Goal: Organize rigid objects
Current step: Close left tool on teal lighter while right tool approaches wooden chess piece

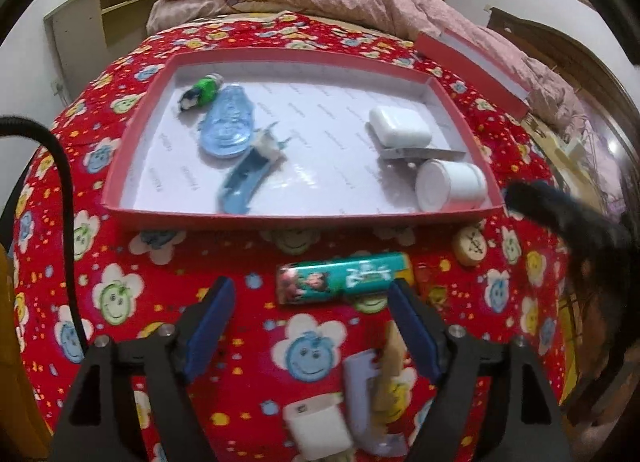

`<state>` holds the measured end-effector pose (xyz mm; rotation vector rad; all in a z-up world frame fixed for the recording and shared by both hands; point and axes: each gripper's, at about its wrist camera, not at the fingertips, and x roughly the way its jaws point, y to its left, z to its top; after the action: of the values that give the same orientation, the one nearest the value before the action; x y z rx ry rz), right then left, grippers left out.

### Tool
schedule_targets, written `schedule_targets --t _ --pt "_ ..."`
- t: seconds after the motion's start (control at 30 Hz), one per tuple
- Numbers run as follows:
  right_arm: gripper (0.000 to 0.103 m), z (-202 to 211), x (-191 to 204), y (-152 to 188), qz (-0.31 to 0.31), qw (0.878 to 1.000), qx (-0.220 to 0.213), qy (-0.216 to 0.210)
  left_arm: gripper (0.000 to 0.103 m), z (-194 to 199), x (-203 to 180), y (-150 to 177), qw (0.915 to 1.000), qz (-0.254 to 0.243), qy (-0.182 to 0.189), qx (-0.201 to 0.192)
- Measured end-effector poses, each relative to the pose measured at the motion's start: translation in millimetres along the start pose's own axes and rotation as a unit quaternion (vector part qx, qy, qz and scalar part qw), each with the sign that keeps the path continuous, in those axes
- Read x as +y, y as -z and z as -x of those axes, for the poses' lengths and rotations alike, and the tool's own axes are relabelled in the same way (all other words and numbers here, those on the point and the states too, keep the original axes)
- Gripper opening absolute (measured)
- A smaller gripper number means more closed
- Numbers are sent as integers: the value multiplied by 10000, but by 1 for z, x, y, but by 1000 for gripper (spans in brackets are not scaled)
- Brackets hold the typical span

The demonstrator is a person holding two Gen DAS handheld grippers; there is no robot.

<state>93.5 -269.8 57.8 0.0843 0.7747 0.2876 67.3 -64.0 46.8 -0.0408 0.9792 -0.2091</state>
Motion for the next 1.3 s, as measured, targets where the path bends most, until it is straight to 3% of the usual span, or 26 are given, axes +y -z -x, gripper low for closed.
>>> schedule_targets --t 0.2,0.57,0.77,1.1,1.3 --pt "87 27 -9 43 257 9993 55 276 83 -12 -16 0 10000 -36 2 48" --pt "87 18 -4 92 385 9989 278 29 88 -24 -31 0 9994 -129 -329 -69" --pt "87 12 -4 101 327 9991 272 73 88 -28 -38 5 9965 -474 -641 -259" --pt "88 14 -6 105 69 9999 31 78 89 -28 -35 7 9963 -469 -600 -395" --pt "91 12 -2 106 148 9997 62 168 84 -25 -33 9 9965 -523 -526 -374"
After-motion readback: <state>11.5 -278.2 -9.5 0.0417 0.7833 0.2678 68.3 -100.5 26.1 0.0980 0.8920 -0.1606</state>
